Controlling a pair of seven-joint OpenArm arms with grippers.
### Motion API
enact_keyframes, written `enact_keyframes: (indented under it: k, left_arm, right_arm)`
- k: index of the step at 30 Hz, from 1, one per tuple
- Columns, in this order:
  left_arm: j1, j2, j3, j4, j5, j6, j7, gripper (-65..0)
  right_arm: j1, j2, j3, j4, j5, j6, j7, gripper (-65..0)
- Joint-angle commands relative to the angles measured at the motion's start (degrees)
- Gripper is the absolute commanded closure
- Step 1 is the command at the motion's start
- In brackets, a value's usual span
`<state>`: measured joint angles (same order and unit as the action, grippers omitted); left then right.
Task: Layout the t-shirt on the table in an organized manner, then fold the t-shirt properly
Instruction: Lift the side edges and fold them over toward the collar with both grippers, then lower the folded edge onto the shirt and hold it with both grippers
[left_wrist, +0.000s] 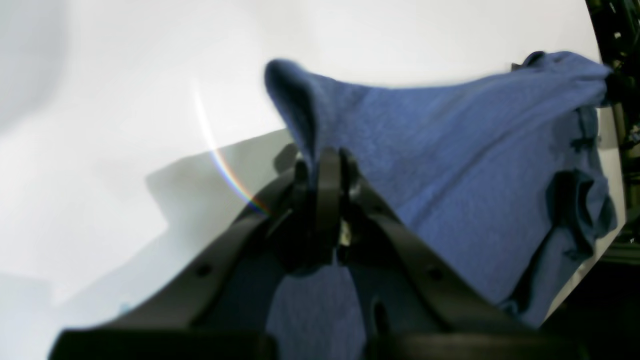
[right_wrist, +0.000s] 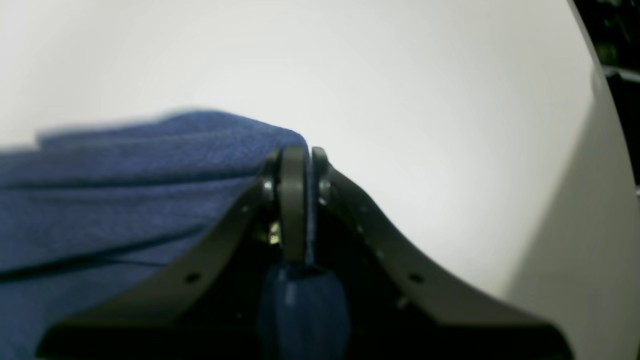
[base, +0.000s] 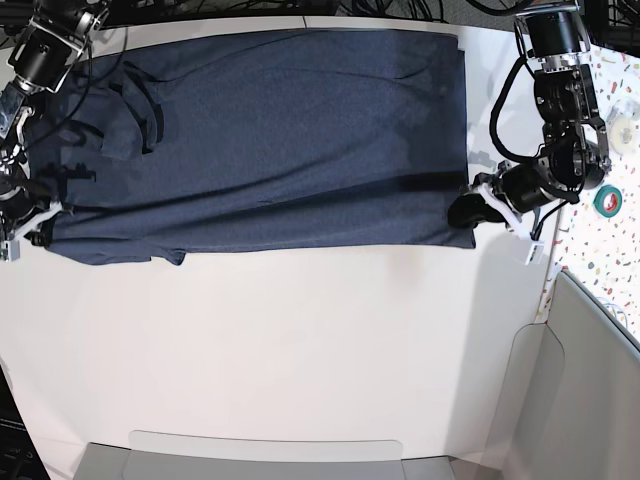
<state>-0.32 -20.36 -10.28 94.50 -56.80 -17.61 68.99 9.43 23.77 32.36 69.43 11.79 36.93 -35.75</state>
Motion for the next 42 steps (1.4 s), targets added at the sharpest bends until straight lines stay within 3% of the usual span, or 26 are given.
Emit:
enact_keyframes:
  k: [1, 16, 19, 25, 42]
  left_arm:
    - [-0.3, -0.9, -0.5, 1.5, -0.8, -0.1, -0.9, -0.1]
    - [7.0, -0.9, -0.5, 7.9, -0.8, -0.1, -0.9, -0.1]
    - [7.0, -0.9, -0.5, 7.9, -0.8, 0.0, -0.9, -0.1]
    - [7.0, -0.8, -3.2, 8.0, -0.8, 0.0, -0.9, -0.1]
    - [8.7, 0.0, -5.1, 7.7, -0.5, 0.1, 4.0, -0.3]
  right_arm:
    - [0.5, 1.4, 0.3, 1.2, 0.5, 0.9, 1.4, 0.0]
    - [-12.6, 0.9, 0.5, 13.4, 0.5, 0.8, 1.4, 0.0]
    - [-14.6, 0.9, 3.3, 15.7, 0.5, 0.8, 1.4, 0.0]
    - [-15.1, -0.3, 8.4, 16.2, 0.5, 0.8, 1.3, 0.0]
    - [-18.9, -3.2, 8.2, 15.9, 0.3, 0.7, 1.3, 0.0]
